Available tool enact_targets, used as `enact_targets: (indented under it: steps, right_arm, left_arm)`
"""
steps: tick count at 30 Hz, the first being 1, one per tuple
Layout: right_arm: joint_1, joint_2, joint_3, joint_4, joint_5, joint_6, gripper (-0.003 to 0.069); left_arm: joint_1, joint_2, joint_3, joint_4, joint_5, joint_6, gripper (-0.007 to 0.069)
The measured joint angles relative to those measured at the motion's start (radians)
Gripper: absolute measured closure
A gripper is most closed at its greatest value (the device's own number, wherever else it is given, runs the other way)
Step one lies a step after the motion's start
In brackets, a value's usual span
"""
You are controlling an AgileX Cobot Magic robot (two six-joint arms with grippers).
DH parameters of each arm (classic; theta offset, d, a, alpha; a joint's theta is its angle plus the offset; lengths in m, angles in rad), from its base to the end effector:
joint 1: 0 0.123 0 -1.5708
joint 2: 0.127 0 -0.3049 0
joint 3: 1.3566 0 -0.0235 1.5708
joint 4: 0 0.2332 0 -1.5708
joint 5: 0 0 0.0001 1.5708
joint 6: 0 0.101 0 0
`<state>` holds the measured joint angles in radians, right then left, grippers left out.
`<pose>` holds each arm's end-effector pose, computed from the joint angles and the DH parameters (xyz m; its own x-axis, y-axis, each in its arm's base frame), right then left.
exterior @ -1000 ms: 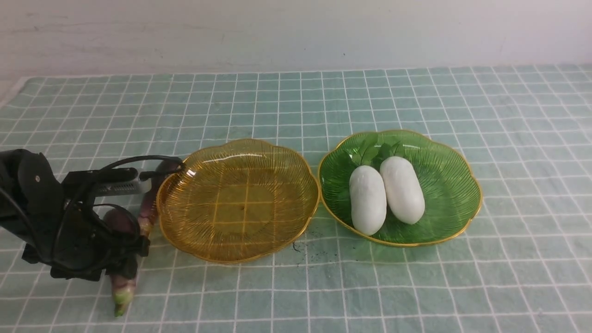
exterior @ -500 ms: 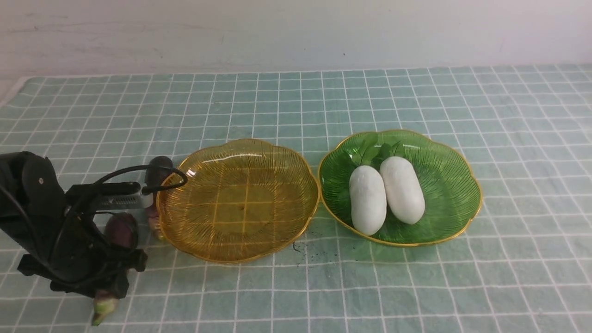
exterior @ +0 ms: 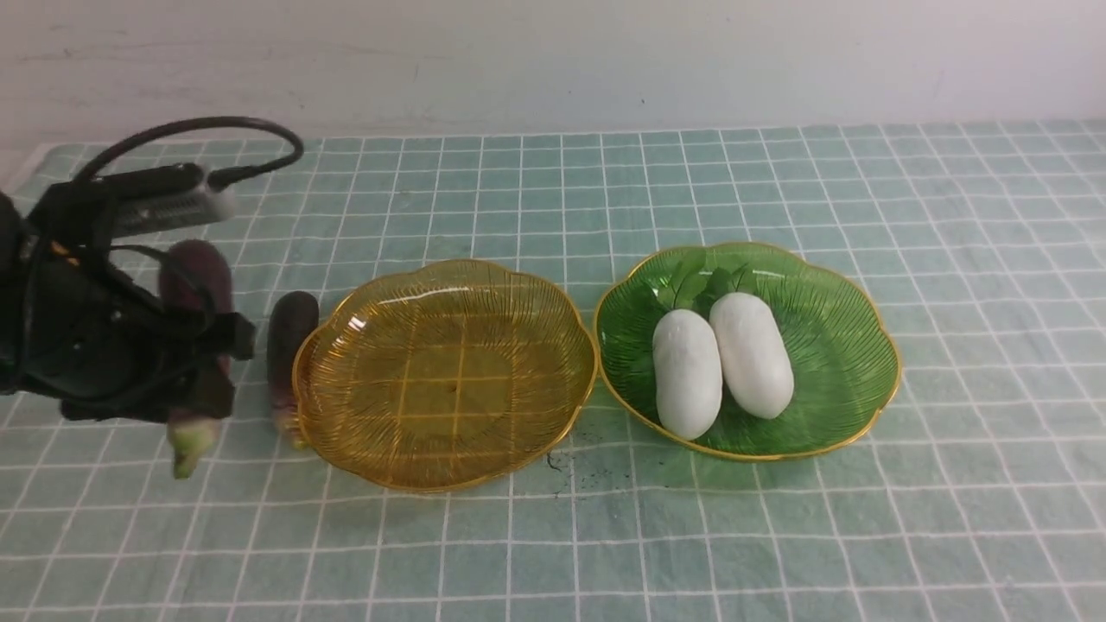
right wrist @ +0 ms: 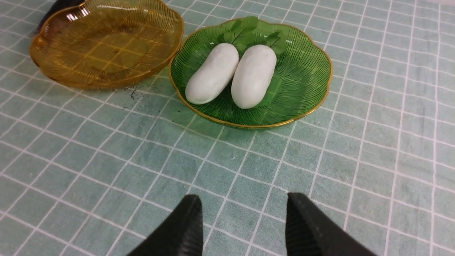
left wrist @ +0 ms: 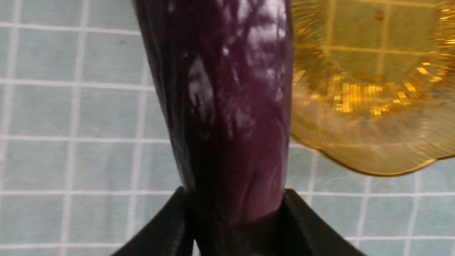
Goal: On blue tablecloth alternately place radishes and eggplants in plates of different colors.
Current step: 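Pick up the eggplant and place it in the yellow plate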
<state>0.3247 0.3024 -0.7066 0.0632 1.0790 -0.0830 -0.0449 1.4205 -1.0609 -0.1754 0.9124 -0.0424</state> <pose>-0.0006 0.0057 0.3248 -0.5048 -0.2259 -0.8332 -0.3898 0.9208 -0.0134 0.2612 -0.0257 0.2953 -0.9268 -0.1069 -0.3600 -0.0420 0.9821 -0.1835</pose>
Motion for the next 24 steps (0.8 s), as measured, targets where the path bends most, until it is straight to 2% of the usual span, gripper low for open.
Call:
enact_targets:
  steps: [4,8,15,24]
  right_arm:
    - [0.0,0.0,0.0,0.0,-0.025,0.0,0.0352]
    - [0.0,0.0,0.0,-0.004,-0.042,0.0,0.0352]
    - [0.0,0.0,0.0,-0.047,-0.077,0.004,0.0352]
    - [0.0,0.0,0.0,-0.052,-0.049,0.008,0.0352]
  left_arm:
    - [-0.099,0.084,-0.001,-0.093,-0.1,0.031,0.0367]
    - [-0.187,0.211,-0.036,-0.124,-0.213,0.042,0.0367]
    - [-0.279,0.42,-0.213,-0.148,-0.239,0.042,0.0363]
    - [-0.306,0.508,-0.282,-0.197,-0.235,0.028,0.0186]
